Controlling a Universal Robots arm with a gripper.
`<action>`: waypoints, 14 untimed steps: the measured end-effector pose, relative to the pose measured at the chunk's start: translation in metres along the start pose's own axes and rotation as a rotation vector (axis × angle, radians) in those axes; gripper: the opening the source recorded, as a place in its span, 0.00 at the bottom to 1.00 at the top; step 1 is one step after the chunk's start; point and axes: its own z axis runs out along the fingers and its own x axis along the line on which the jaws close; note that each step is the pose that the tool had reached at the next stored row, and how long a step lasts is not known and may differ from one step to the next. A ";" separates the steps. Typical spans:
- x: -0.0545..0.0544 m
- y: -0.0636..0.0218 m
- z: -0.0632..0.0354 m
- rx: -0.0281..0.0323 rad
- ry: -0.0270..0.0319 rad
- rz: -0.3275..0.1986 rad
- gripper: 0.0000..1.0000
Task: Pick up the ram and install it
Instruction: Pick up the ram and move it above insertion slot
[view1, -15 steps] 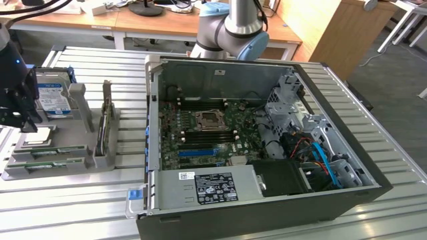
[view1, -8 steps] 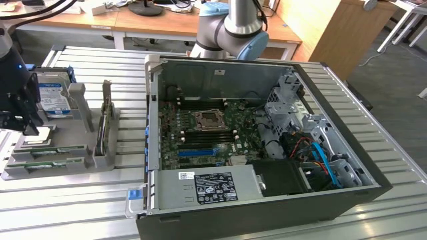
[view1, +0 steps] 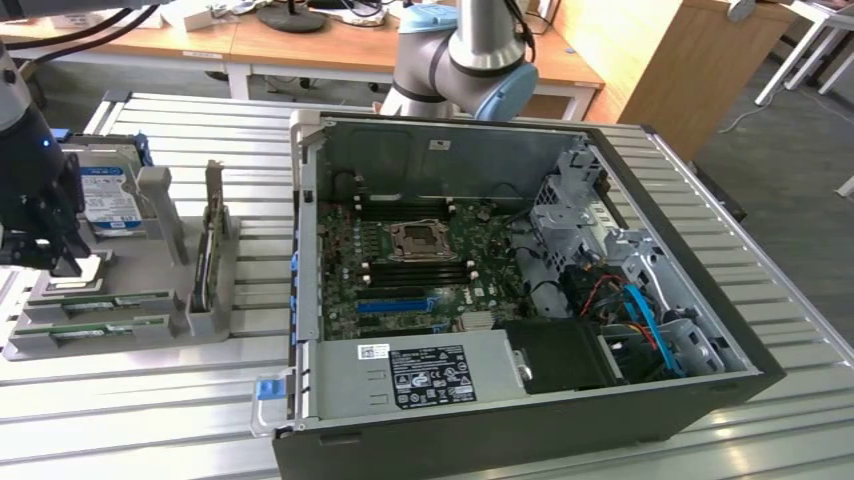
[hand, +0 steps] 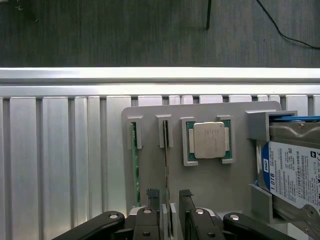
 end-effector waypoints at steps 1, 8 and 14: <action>0.000 0.0000 0.0011 0.0000 0.0000 0.000 0.30; 0.001 -0.0001 0.0079 0.0001 0.0000 0.000 0.30; 0.001 -0.0002 0.0137 0.0001 -0.0001 0.000 0.30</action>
